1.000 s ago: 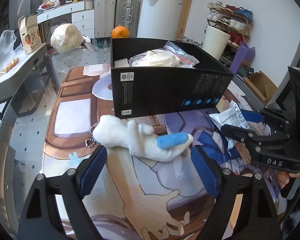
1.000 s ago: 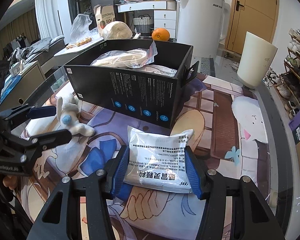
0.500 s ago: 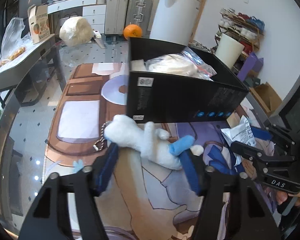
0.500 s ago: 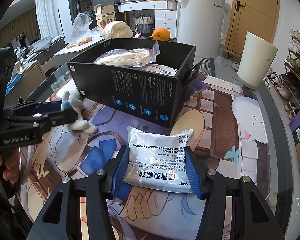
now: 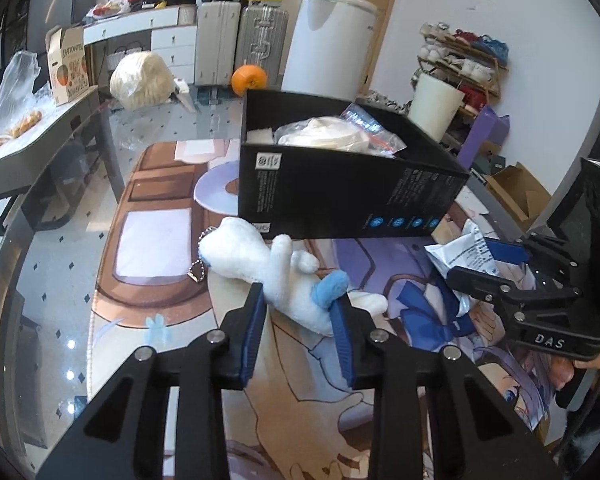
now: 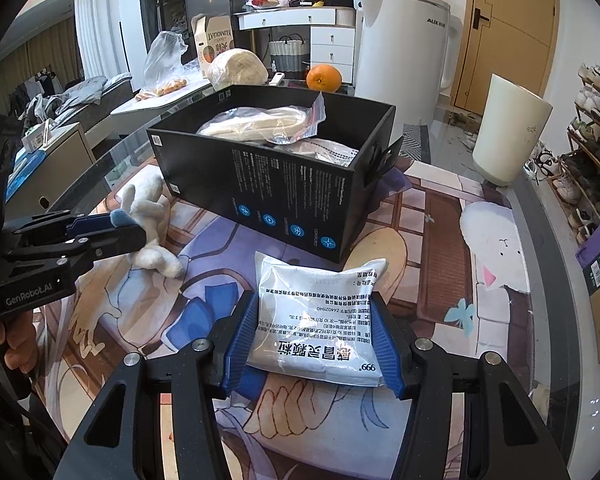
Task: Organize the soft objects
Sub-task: 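Lift the plush toy with the left gripper while the right lifts the packet over the box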
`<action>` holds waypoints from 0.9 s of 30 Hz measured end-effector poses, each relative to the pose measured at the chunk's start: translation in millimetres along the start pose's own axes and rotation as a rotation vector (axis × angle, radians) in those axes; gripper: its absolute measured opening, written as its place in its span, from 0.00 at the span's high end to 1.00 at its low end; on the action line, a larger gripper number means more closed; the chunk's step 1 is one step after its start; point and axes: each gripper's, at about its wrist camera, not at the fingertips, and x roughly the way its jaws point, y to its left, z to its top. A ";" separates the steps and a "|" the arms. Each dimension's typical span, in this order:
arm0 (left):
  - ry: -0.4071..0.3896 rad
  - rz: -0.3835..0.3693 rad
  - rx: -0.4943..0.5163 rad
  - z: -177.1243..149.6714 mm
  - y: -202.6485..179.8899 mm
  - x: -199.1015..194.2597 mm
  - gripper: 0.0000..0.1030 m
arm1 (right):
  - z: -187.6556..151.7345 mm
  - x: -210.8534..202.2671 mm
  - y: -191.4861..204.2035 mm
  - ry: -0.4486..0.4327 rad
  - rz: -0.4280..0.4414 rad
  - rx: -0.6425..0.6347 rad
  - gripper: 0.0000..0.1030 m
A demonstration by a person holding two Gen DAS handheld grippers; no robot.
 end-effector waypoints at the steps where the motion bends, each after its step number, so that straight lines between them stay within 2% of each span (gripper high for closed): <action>1: -0.006 0.000 0.003 -0.6 -0.4 -2.5 0.71 | 0.2 -0.4 -0.6 -0.003 0.000 0.000 0.47; 6: -0.072 -0.013 0.026 0.5 -3.5 -25.3 0.71 | 1.5 -10.6 -3.7 -0.030 0.001 0.006 0.47; 14: -0.182 -0.032 0.070 18.7 -9.2 -56.7 0.70 | 18.9 -40.7 -2.6 -0.132 0.004 -0.005 0.47; 27: -0.246 -0.031 0.106 66.1 -12.2 -51.4 0.70 | 57.7 -42.7 3.0 -0.210 0.015 -0.035 0.47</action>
